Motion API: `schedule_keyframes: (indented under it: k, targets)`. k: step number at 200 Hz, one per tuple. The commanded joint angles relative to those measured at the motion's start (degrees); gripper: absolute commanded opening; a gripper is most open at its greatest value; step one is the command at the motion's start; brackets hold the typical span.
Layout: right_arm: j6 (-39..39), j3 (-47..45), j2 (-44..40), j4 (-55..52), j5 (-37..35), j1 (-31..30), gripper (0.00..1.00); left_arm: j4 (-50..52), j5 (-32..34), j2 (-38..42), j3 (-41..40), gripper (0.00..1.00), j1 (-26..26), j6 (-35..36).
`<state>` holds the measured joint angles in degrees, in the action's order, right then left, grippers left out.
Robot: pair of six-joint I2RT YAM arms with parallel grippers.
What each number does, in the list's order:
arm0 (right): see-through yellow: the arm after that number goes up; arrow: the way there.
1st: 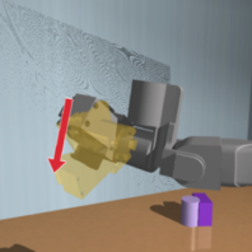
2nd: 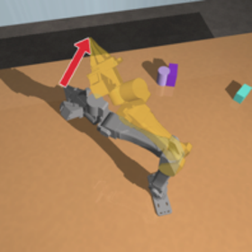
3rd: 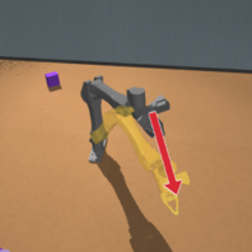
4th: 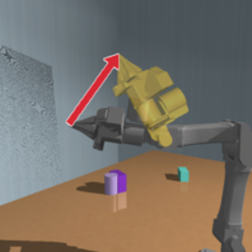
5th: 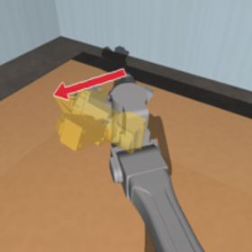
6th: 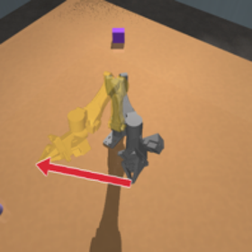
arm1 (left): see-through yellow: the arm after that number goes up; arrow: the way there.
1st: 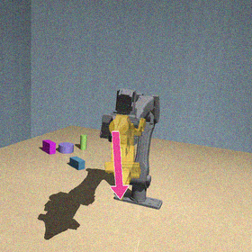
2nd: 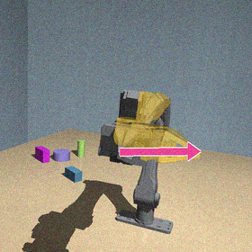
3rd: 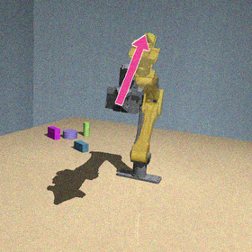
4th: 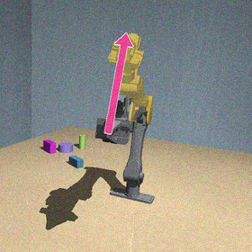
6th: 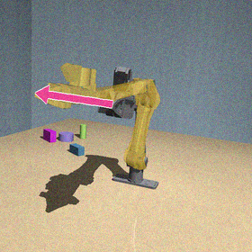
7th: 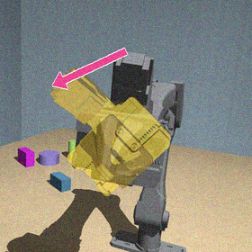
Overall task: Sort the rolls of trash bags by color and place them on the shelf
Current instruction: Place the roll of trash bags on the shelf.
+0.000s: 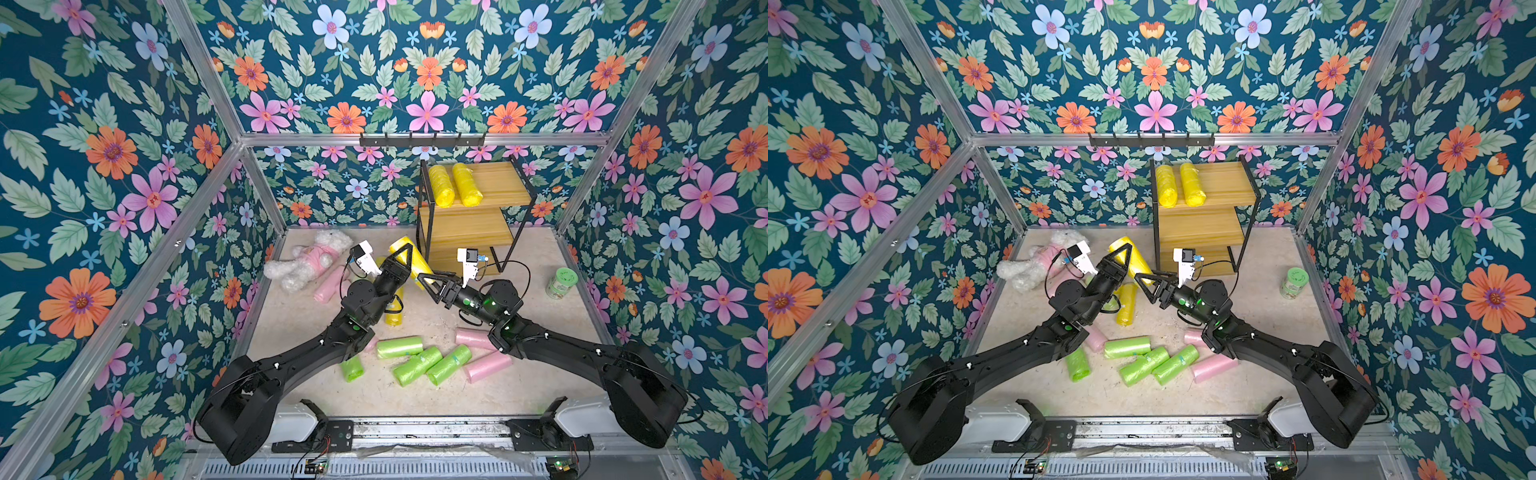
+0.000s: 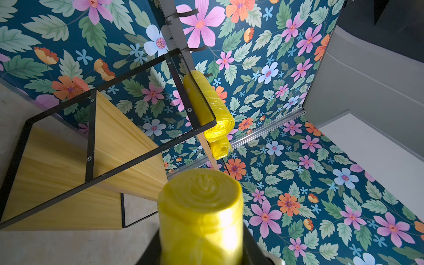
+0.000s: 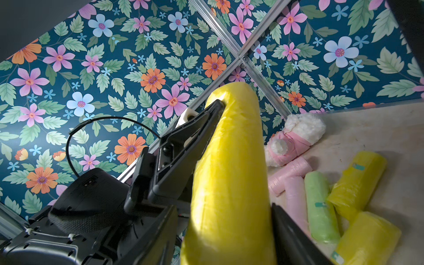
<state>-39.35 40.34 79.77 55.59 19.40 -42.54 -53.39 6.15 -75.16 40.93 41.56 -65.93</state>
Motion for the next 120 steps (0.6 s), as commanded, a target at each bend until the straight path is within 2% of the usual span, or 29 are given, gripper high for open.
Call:
schedule_keyframes:
  k: [1,20,51,120]
  targets:
    - [-0.57,0.57,0.04,3.13,0.69,-0.03,0.56,-3.66,-0.22,0.11,0.12,0.38,0.01,-0.12]
    - [-0.52,0.79,-0.05,2.36,0.23,-0.02,0.47,-3.72,-0.5,-0.03,0.12,0.39,0.01,-0.24]
    - [0.1,0.86,-1.08,1.07,-0.55,-0.01,0.4,-3.74,-0.78,-0.09,0.07,0.42,0.01,-0.08]
    - [3.57,2.95,-6.28,-8.42,-0.66,3.28,0.37,0.63,0.6,1.68,-0.07,0.76,-0.12,4.23]
